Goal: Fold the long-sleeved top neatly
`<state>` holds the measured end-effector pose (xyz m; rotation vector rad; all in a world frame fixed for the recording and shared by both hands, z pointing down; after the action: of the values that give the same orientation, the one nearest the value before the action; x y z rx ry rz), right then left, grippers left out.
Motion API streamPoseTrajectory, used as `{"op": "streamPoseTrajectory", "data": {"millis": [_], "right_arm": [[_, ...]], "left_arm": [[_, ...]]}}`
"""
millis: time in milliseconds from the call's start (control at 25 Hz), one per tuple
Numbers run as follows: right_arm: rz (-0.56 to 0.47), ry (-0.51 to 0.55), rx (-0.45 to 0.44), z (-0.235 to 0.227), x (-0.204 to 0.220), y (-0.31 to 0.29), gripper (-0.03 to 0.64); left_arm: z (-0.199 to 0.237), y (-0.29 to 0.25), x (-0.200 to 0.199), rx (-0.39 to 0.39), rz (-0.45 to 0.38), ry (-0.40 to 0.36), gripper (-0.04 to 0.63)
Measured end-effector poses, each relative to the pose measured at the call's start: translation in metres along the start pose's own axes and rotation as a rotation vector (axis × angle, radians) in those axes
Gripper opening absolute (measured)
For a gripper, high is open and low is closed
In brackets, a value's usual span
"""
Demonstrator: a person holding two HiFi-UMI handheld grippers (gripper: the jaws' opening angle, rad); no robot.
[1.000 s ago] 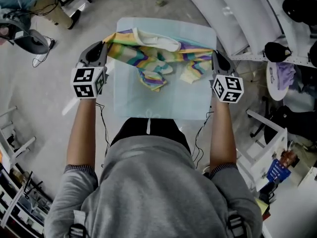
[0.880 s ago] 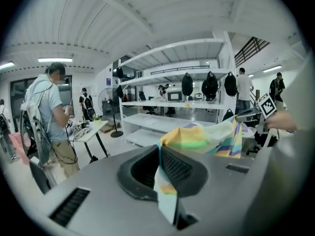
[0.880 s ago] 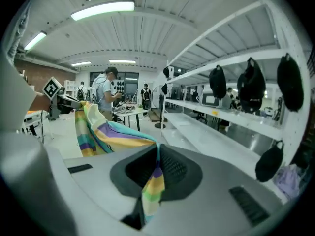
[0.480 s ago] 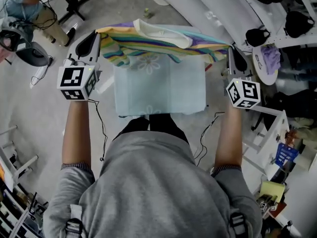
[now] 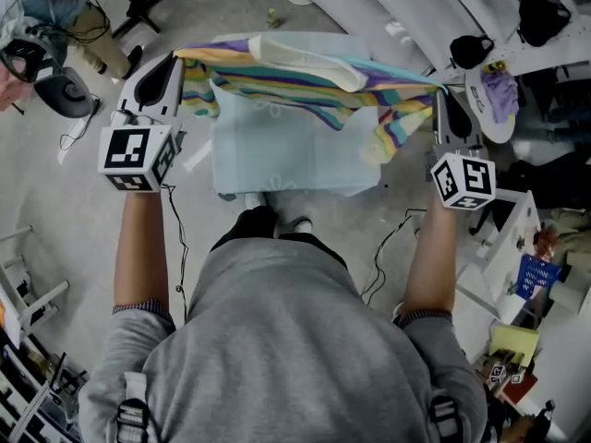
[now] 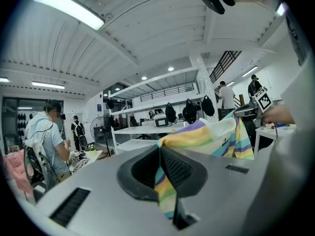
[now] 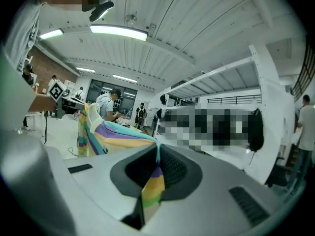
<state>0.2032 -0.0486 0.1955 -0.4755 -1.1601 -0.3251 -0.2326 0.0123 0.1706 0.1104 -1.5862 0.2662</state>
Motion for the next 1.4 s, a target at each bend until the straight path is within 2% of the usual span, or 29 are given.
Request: {"op": "streamPoseTrajectory", "data": {"millis": [240,560,760,880,1040,1400], "right_arm": [[-0.047,-0.047,-0.054,0.01,0.001,0.058,0.023],[-0.107,-0.057,-0.076,0.022,0.001,0.14,0.022],[-0.116,-0.069,-0.093,0.014,0.014,0.176,0.023],[-0.095,-0.072,-0.099,0.012,0.025,0.179,0.023],[-0.013,-0.072,-0.098,0.021,0.045,0.159,0.023],[0.155,-0.094,-0.117,0.025,0.118,0.058,0.023]], "left_arm": [[-0.04,0.06,-0.007,-0.045,-0.013,0.009,0.028],[-0.089,0.139,-0.011,-0.07,-0.024,0.006,0.028],[-0.125,0.166,-0.014,-0.076,-0.028,0.011,0.027],[-0.131,0.165,-0.007,-0.077,-0.015,0.018,0.028],[-0.12,0.148,0.017,-0.064,0.038,0.032,0.028],[-0.076,0.053,0.099,-0.033,0.216,0.051,0.028]]}}
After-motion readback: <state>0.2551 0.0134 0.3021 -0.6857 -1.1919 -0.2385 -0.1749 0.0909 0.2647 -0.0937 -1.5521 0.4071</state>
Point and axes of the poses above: the fingertips, and each gripper's own axes: y backward along the fingers, z to its left, x out of its underside, the point moved 2 cm from there along y, backward along the fingers, and after that the axes turned 6 degrees about y, right-handed, at the moved point
